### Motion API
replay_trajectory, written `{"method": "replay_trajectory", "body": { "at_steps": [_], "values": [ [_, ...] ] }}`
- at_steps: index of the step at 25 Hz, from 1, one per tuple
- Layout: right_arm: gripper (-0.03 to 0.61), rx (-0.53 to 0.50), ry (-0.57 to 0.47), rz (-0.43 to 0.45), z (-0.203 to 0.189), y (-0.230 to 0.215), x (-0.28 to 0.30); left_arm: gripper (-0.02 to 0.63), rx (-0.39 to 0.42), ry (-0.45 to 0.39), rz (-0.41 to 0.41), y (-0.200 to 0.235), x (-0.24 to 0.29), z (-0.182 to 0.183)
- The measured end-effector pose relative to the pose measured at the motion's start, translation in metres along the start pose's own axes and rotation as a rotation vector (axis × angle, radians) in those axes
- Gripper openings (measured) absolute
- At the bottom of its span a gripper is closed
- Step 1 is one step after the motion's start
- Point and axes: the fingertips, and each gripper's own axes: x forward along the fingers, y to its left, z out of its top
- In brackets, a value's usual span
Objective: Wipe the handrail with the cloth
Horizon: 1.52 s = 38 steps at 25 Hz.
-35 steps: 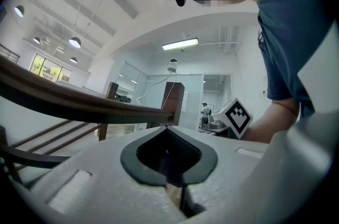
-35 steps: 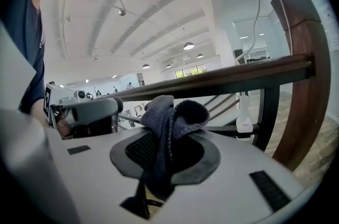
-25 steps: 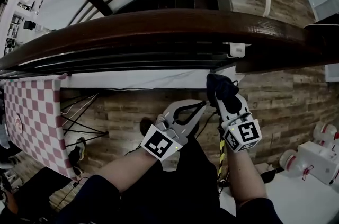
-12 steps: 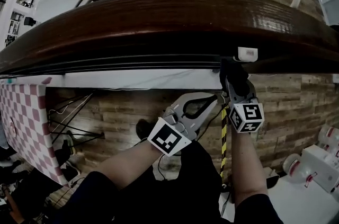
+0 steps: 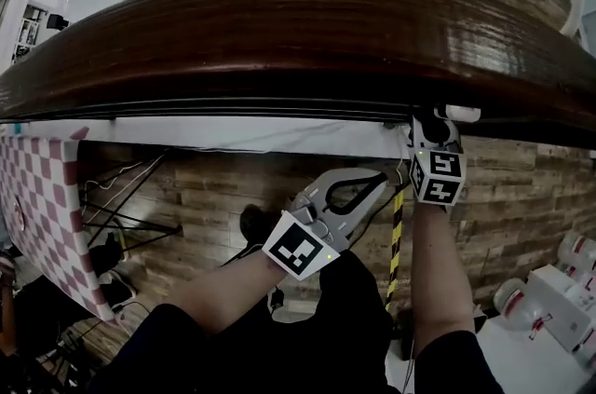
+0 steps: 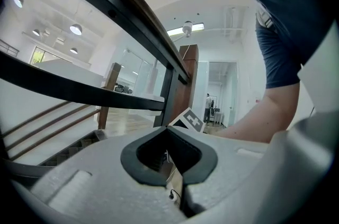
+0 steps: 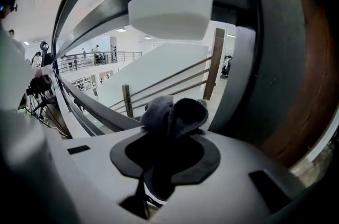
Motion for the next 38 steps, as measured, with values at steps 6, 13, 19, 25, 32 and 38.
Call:
{"method": "replay_trajectory", "body": {
  "at_steps": [6, 13, 19, 25, 32, 38],
  "values": [
    [0.091, -0.021, -0.007, 0.042, 0.008, 0.031, 0.007, -0.005, -0.009, -0.003, 0.048, 0.024, -0.025, -0.001],
    [0.091, -0.07, -0.005, 0.129, 0.025, 0.109, 0.019, -0.005, -0.028, 0.002, 0.11, 0.045, -0.074, 0.002],
    [0.091, -0.104, 0.009, 0.192, 0.044, 0.18, 0.034, -0.005, -0.034, 0.004, 0.186, 0.072, -0.134, 0.006],
    [0.091, -0.139, 0.023, 0.26, 0.064, 0.253, 0.053, -0.005, -0.042, 0.008, 0.286, 0.102, -0.197, 0.008],
    [0.091, -0.186, 0.031, 0.339, 0.08, 0.337, 0.074, -0.004, -0.075, 0.016, 0.382, 0.127, -0.263, -0.006],
    [0.091, -0.213, 0.036, 0.41, 0.095, 0.41, 0.088, -0.005, -0.106, 0.024, 0.443, 0.142, -0.311, -0.01]
  ]
}}
